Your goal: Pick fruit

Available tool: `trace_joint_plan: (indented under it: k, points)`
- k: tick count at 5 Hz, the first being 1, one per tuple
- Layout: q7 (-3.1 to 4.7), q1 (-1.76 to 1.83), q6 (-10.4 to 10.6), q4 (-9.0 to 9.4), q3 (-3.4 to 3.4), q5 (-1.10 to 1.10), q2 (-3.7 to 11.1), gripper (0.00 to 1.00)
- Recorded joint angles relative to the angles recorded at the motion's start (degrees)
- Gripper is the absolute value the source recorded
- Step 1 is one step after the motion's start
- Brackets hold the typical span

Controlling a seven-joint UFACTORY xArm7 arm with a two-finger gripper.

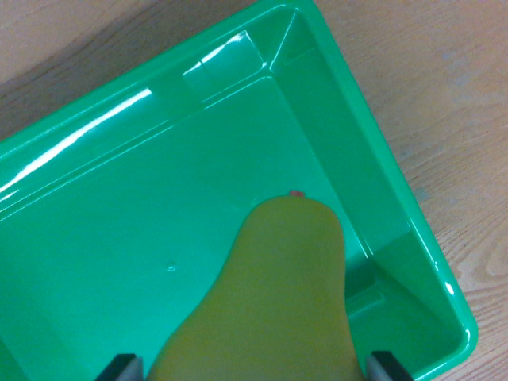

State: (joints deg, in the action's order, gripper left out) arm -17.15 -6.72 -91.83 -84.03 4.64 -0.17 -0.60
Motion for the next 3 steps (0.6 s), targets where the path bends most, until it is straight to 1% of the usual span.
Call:
trace_joint_plan:
  k: [3]
  points:
    - [-0.01,0.00,-0.37,-0.24,0.00,-0.01,-0.13,1.00]
